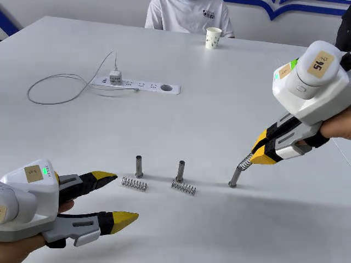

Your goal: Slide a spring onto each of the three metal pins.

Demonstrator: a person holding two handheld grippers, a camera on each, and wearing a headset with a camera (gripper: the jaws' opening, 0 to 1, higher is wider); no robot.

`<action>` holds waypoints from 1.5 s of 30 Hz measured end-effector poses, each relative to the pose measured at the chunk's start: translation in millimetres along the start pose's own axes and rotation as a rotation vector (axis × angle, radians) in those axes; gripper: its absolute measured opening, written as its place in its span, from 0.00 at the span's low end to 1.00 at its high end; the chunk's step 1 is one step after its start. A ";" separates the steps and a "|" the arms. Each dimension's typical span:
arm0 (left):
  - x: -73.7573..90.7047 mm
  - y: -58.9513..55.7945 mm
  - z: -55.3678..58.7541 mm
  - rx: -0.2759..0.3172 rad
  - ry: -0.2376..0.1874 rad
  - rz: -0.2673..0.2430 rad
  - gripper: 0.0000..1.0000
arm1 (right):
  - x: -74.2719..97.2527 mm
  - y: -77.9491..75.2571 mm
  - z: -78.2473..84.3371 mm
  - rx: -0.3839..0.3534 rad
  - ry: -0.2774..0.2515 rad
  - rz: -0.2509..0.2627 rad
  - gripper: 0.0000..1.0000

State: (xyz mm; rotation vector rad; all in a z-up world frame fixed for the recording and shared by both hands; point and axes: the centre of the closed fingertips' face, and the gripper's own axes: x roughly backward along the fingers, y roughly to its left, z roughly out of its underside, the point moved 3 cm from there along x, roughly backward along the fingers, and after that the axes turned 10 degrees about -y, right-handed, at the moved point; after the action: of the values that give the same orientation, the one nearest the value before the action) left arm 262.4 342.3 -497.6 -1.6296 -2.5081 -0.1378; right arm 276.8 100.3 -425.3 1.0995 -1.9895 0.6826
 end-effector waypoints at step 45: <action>4.3 -0.8 5.1 0.019 0.011 -0.022 0.54 | -51.5 -13.4 17.3 0.002 0.182 -0.093 0.11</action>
State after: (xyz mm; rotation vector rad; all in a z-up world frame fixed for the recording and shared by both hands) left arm 259.6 346.6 -501.9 -1.5899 -2.5124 -0.1243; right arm 300.3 105.1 -475.8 1.0846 -1.7732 0.7092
